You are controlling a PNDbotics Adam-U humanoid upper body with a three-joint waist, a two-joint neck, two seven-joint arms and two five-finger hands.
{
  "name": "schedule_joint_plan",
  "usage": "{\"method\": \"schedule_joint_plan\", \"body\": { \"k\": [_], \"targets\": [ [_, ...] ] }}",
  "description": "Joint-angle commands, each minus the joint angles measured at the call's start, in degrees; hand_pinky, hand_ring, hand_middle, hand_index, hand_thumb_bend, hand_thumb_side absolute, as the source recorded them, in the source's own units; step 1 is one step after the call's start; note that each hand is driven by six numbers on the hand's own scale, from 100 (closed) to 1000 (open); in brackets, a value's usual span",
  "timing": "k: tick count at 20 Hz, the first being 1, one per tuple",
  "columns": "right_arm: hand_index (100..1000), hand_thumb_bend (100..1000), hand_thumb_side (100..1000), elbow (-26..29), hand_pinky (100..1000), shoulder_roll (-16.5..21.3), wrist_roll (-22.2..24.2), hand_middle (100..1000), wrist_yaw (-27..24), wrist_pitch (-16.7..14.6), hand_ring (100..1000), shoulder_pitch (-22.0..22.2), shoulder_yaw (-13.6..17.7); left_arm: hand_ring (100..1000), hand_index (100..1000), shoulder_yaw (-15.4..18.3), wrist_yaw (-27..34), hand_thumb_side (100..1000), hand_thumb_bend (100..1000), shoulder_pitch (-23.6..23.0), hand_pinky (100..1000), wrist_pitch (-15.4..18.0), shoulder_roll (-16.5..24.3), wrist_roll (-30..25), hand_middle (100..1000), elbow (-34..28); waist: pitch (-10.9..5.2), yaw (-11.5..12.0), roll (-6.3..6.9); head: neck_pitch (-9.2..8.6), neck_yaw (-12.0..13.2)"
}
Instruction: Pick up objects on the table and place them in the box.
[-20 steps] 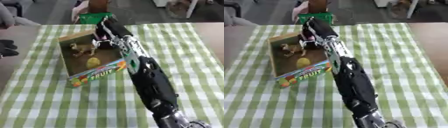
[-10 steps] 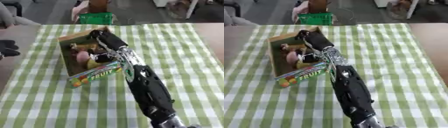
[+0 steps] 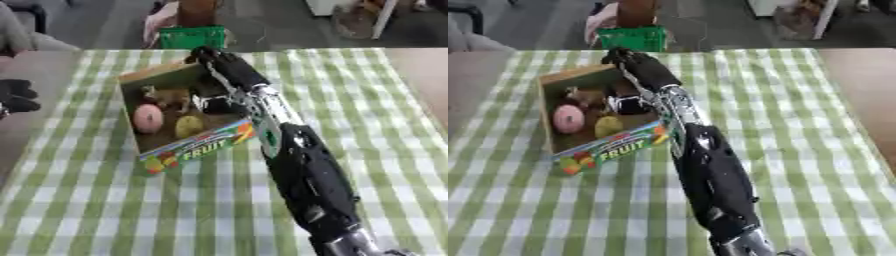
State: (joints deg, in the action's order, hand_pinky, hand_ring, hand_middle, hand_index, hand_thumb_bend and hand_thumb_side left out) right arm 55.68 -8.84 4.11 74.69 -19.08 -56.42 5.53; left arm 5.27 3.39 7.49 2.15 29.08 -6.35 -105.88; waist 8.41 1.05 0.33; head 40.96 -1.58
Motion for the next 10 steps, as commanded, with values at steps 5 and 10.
{"method": "schedule_joint_plan", "body": {
  "k": [5, 10],
  "targets": [
    [877, 100, 168, 3.2, 698, 8.0, -1.2, 859, -7.0, 4.5, 781, -2.1, 5.0, 643, 770, 2.7, 0.7, 820, 100, -1.6, 766, 0.1, 0.3, 3.3, 629, -0.5, -1.69, -0.8, -0.02, 0.02, 0.5],
    [874, 100, 183, 1.4, 693, 15.2, -4.8, 862, -11.6, 9.1, 788, -0.5, 12.3, 639, 765, 4.5, 1.0, 823, 100, -3.8, 763, 0.2, -0.1, 6.3, 626, 0.1, -2.37, -2.2, -0.34, 0.35, 1.3]
  ]
}}
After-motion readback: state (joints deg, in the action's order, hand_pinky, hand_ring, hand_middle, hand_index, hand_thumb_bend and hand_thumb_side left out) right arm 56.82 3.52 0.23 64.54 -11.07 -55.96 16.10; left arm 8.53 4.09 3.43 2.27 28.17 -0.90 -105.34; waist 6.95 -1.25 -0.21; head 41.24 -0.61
